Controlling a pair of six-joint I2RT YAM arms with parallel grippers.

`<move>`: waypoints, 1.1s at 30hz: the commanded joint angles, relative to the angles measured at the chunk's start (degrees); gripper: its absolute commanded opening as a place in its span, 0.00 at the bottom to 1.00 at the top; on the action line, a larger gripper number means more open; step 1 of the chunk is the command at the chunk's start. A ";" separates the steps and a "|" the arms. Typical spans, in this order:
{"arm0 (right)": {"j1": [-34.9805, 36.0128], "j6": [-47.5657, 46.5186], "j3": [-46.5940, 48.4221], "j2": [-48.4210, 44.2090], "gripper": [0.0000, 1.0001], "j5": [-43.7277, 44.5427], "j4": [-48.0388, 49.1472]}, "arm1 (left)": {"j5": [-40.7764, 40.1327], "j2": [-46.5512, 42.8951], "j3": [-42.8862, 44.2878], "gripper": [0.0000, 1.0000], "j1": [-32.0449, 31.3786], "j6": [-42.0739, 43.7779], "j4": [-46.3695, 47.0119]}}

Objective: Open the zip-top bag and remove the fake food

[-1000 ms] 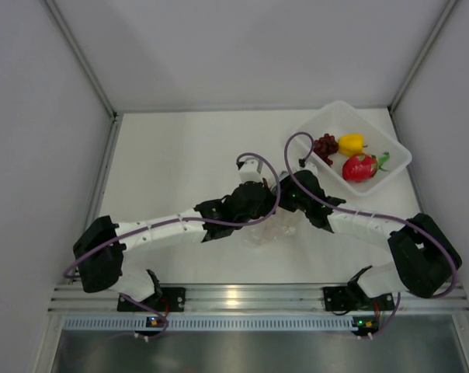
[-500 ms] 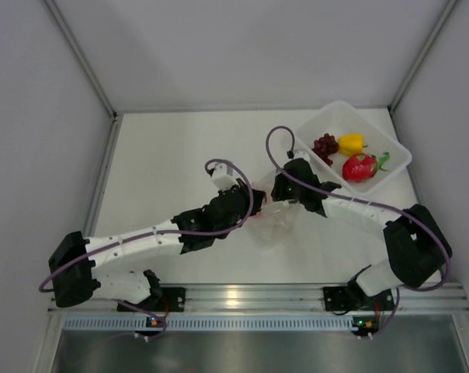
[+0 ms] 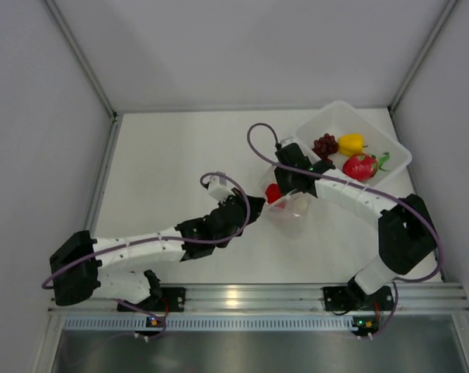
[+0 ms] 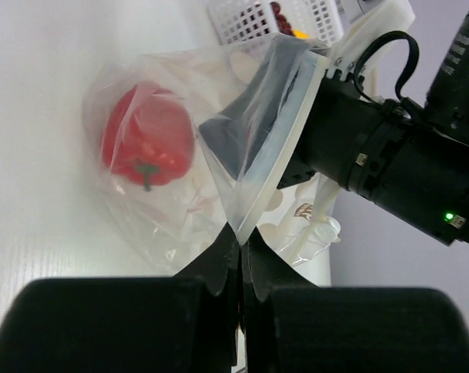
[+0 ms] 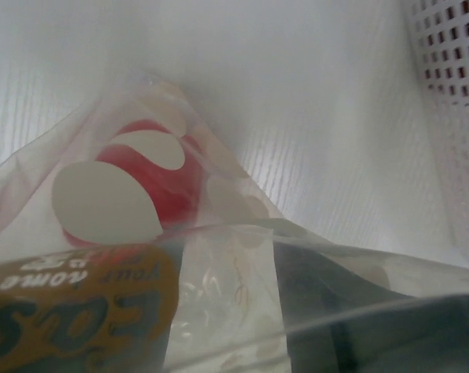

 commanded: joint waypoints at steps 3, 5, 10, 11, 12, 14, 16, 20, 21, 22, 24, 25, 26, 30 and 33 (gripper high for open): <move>-3.41 11.07 -7.95 -5.16 0.52 -5.35 7.44 | -2.00 1.71 -2.77 0.00 -1.08 -2.18 -3.58; -3.41 13.82 -10.24 -6.93 0.52 -7.46 12.61 | -2.18 1.89 -3.30 0.00 -1.17 -2.36 -3.58; -3.41 20.68 -13.33 -10.36 0.53 -8.79 17.56 | -2.53 1.27 -4.27 0.00 -1.17 -2.45 -3.58; -3.41 21.47 -13.85 -10.97 0.53 -8.87 18.43 | -2.53 1.27 -4.27 0.00 -1.17 -2.36 -3.58; -3.41 22.87 -14.29 -12.46 0.53 -9.05 20.18 | -2.62 1.27 -4.35 0.00 -1.17 -2.27 -3.58; -3.41 24.72 -16.14 -13.87 0.53 -11.49 22.82 | -2.88 1.36 -4.44 0.00 -1.17 -2.27 -3.58; -3.41 27.27 -16.93 -14.58 0.53 -13.35 25.37 | -3.06 1.53 -4.44 0.00 -1.17 -2.36 -3.58; -3.14 30.17 -15.71 -12.13 0.54 -13.20 25.74 | -2.97 2.06 -3.83 0.00 -1.17 -2.36 -3.58; -2.88 31.22 -15.27 -10.82 0.55 -12.31 25.48 | -2.97 2.15 -3.65 0.00 -1.17 -2.36 -3.58; -2.71 32.10 -15.27 -10.20 0.56 -11.87 25.30 | -2.97 2.50 -3.57 0.00 -1.17 -2.36 -3.58; -2.44 34.29 -16.23 -8.97 0.56 -11.78 27.40 | -3.14 2.85 -3.39 0.00 -1.17 -2.36 -3.58; -2.27 35.01 -16.41 -8.61 0.56 -11.52 28.36 | -3.14 3.11 -3.39 0.00 -1.17 -2.53 -3.58; -2.18 35.45 -16.50 -8.09 0.56 -10.99 29.33 | -3.14 3.20 -3.30 0.00 -1.17 -2.62 -3.58; -1.65 38.52 -15.97 -3.79 0.58 -11.60 32.32 | -2.79 3.99 -3.56 0.00 -1.17 -2.45 -3.58; -1.74 39.49 -15.01 -0.62 0.61 -13.35 33.73 | -2.88 3.82 -4.18 0.00 -1.17 -2.71 -3.58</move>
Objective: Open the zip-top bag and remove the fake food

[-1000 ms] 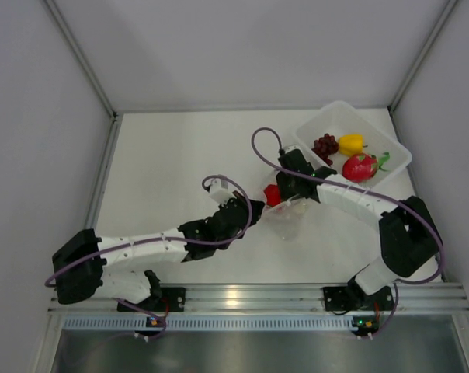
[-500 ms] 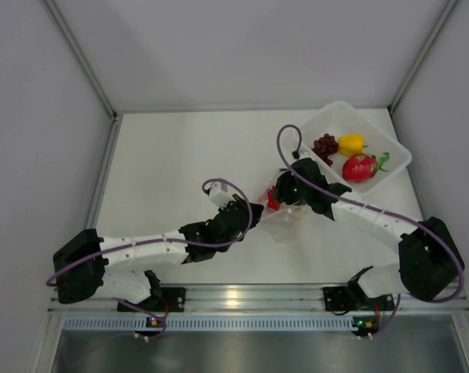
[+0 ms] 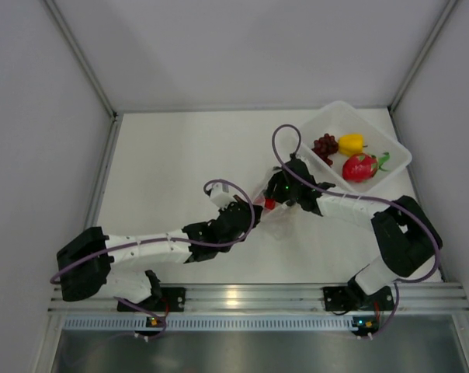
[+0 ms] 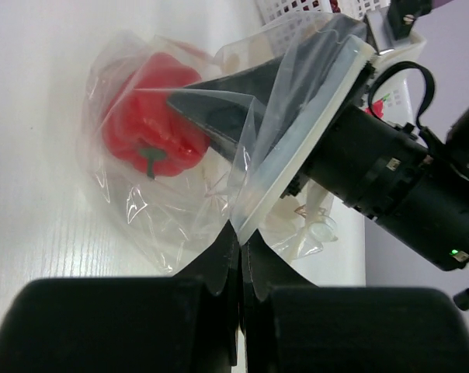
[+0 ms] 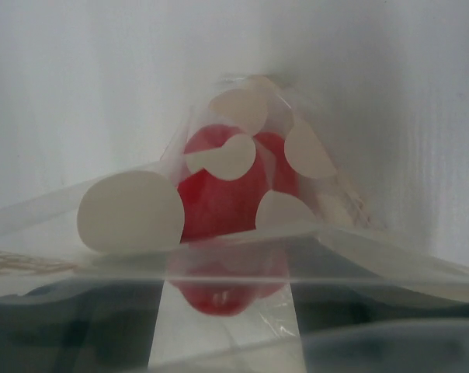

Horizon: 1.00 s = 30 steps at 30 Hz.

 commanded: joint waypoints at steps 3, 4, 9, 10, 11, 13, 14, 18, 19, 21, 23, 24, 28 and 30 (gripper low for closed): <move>-0.71 3.25 4.84 6.13 0.63 1.35 5.65 | -1.50 -0.44 -2.13 0.00 -0.41 -0.44 -3.15; -0.36 2.64 5.38 6.92 0.64 1.70 5.03 | -1.59 -0.71 -2.30 0.00 -0.41 -0.44 -3.15; 1.57 -0.09 6.44 10.00 0.66 4.86 2.22 | -2.73 -2.02 -3.09 0.00 -0.41 0.18 -3.15; 1.84 -0.53 6.70 10.36 0.67 5.30 0.99 | -2.91 -2.20 -3.18 0.00 -0.41 0.35 -3.15; 2.36 -1.05 6.96 10.88 0.68 6.43 0.11 | -3.26 -2.20 -3.10 0.00 -0.41 0.62 -3.15; 2.89 -1.76 7.41 10.98 0.69 7.06 -0.77 | -3.70 -2.64 -3.27 0.00 -0.41 1.41 -3.23; 3.42 -2.11 7.32 10.97 0.71 8.02 -0.95 | -3.88 -2.82 -3.45 0.00 -0.41 1.50 -3.23; 4.83 -3.69 8.89 13.16 0.77 8.73 -2.71 | -5.54 -4.05 -4.24 0.00 -0.41 2.20 -3.32; 4.92 -3.69 9.16 13.69 0.77 8.91 -2.97 | -5.63 -4.31 -4.33 0.00 -0.32 2.46 -3.32; 5.18 -3.70 9.17 15.36 0.77 9.00 -2.89 | -5.90 -5.10 -4.33 0.00 -0.32 3.25 -3.32; 5.36 -3.69 9.08 16.68 0.77 8.91 -2.54 | -6.60 -5.63 -4.76 0.00 -0.32 3.69 -3.41; 5.53 -3.69 9.08 17.04 0.76 8.91 -2.54 | -6.95 -6.15 -4.85 0.00 -0.32 3.87 -3.41; 5.97 -3.52 8.20 16.43 0.71 11.27 -2.27 | -7.39 -7.04 -5.56 0.00 -0.23 4.22 -3.41; 6.06 -3.96 8.02 15.02 0.68 11.72 -2.62 | -7.48 -7.21 -5.47 0.00 -0.23 4.40 -3.41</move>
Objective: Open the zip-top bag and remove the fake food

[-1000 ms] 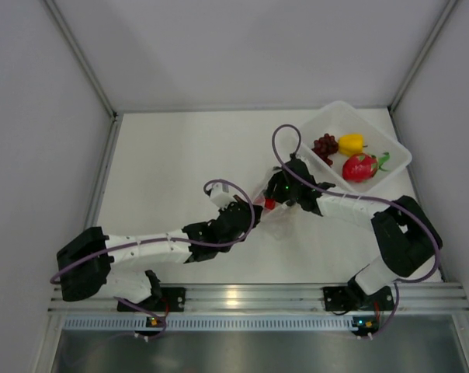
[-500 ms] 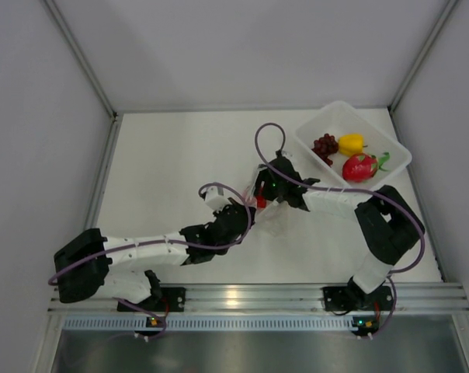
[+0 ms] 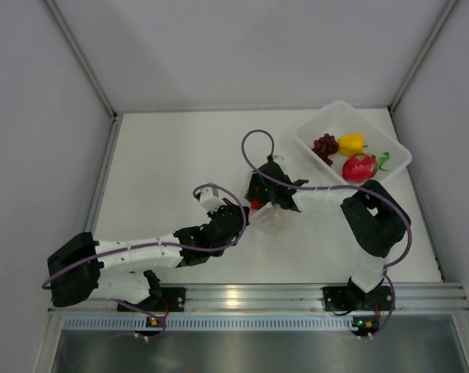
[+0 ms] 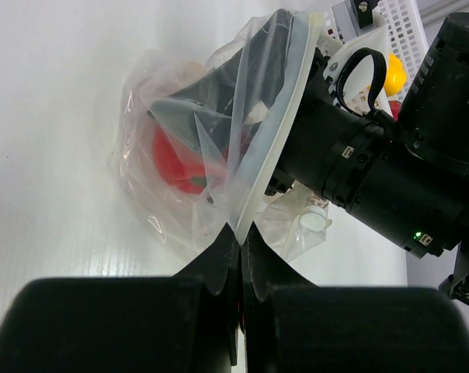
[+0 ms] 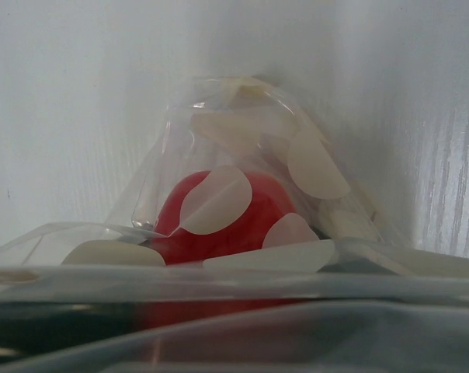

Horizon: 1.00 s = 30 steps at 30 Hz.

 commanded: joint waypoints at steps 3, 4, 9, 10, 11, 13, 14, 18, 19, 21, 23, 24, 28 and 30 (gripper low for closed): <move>-0.23 -2.50 -0.76 -2.17 0.61 7.31 -4.48 | -1.84 -2.40 -0.60 0.00 -0.32 1.89 -1.75; -0.06 -2.76 -0.76 -2.87 0.58 8.18 -5.36 | -2.02 -2.40 -0.51 0.00 -0.32 2.15 -1.75; 2.14 -5.22 -1.38 -9.02 0.49 10.74 -7.73 | -2.28 -2.40 0.54 0.00 -0.05 3.99 -1.75; 2.66 -5.75 -1.38 -9.90 0.48 11.44 -8.26 | -2.37 -2.49 0.90 0.00 0.21 4.43 -2.01; 3.71 -6.62 -1.29 -11.39 0.48 11.97 -9.40 | -2.46 -2.58 1.16 0.00 0.30 5.22 -2.27; 4.77 -8.03 -0.94 -12.45 0.48 13.02 -10.54 | -2.81 -2.84 2.30 0.00 0.56 6.63 -2.80; 5.82 -8.47 -0.77 -13.24 0.48 13.29 -11.42 | -2.98 -3.19 2.74 0.00 0.65 8.03 -3.07; 8.64 -10.23 -1.38 -14.65 0.45 14.17 -13.10 | -3.60 -4.51 5.03 0.00 1.62 12.43 -4.29; 9.08 -10.84 -1.55 -14.92 0.44 14.17 -13.36 | -4.38 -4.69 5.81 0.00 2.05 13.13 -4.99; 10.66 -11.46 -1.82 -15.88 0.43 14.25 -14.94 | -4.83 -5.30 7.57 0.00 2.76 15.33 -6.67; 12.06 -12.08 -2.17 -16.67 0.43 14.61 -15.82 | -4.92 -6.26 8.54 0.00 3.28 17.34 -7.46; 12.42 -12.17 -2.43 -17.02 0.43 14.78 -16.09 | -5.09 -6.62 8.72 0.00 4.07 17.62 -7.64; 13.91 -13.22 -4.71 -20.01 0.41 14.52 -14.60 | -5.36 -7.94 8.72 0.00 5.66 18.94 -9.48; 14.97 -14.45 -5.77 -21.77 0.40 14.43 -12.58 | -2.82 -7.50 8.72 0.00 6.97 19.46 -9.40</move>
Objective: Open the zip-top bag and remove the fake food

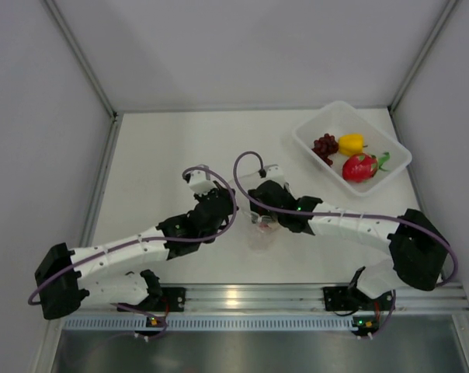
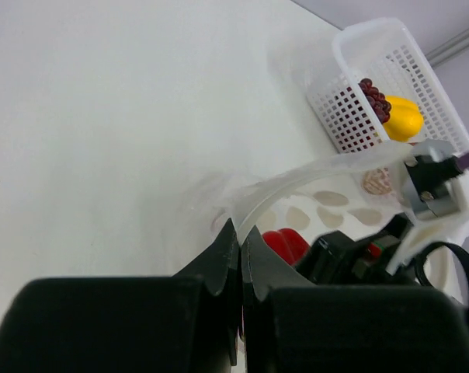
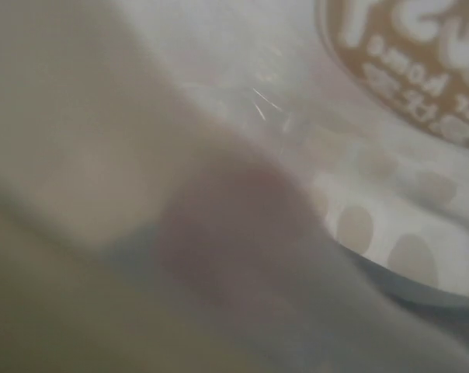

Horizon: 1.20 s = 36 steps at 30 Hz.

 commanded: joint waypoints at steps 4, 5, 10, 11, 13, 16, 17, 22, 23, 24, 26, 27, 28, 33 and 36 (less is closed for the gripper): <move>3.00 -3.53 -0.85 -5.69 0.40 1.30 2.14 | 3.56 1.55 2.36 0.00 2.08 2.94 -1.09; 3.26 -3.53 -0.85 -6.74 0.40 1.21 2.58 | 4.53 2.43 2.54 0.00 2.08 3.03 -1.00; 3.18 -3.35 -0.51 -9.56 0.40 3.13 5.66 | 14.28 4.28 2.54 0.00 2.00 5.31 4.00; 3.09 -3.35 0.28 -10.00 0.40 3.58 5.83 | 15.08 4.54 2.28 0.00 2.00 5.23 5.14; 3.00 -3.53 1.42 -10.00 0.40 4.54 5.75 | 17.44 4.90 1.75 0.00 1.82 5.58 6.55; 2.39 -4.23 3.97 -9.04 0.39 5.86 5.31 | 20.61 4.99 0.61 0.00 1.65 5.93 9.10; 1.78 -4.23 5.02 -8.08 0.39 6.21 5.31 | 21.49 4.73 -0.26 0.00 1.64 6.11 9.89; 0.37 -4.33 7.05 -4.91 0.39 8.06 6.98 | 23.96 3.85 -1.41 0.00 1.21 6.81 12.71; 0.19 -4.06 7.23 -4.73 0.39 7.72 8.37 | 23.70 3.67 -1.50 0.00 1.12 6.98 12.80; 0.10 -3.97 7.06 -4.90 0.39 6.84 9.52 | 23.35 3.67 -1.59 0.00 1.12 7.16 12.71; 0.10 -2.83 6.62 -6.13 0.38 5.17 12.15 | 23.08 3.76 -1.85 0.00 1.03 7.25 12.62; 0.10 -2.48 6.62 -6.57 0.38 4.03 12.95 | 22.65 3.67 -2.03 0.00 1.03 7.25 12.62; 0.01 -2.39 6.62 -7.10 0.38 1.76 13.30 | 22.21 3.76 -2.29 0.00 1.12 7.25 12.53; -0.08 -1.42 7.67 -11.31 0.38 -1.60 11.90 | 18.17 2.79 -3.44 0.00 1.03 6.81 11.22; -0.16 -1.59 7.23 -14.65 0.38 -3.36 11.72 | 15.79 2.53 -3.52 0.00 1.12 6.11 9.46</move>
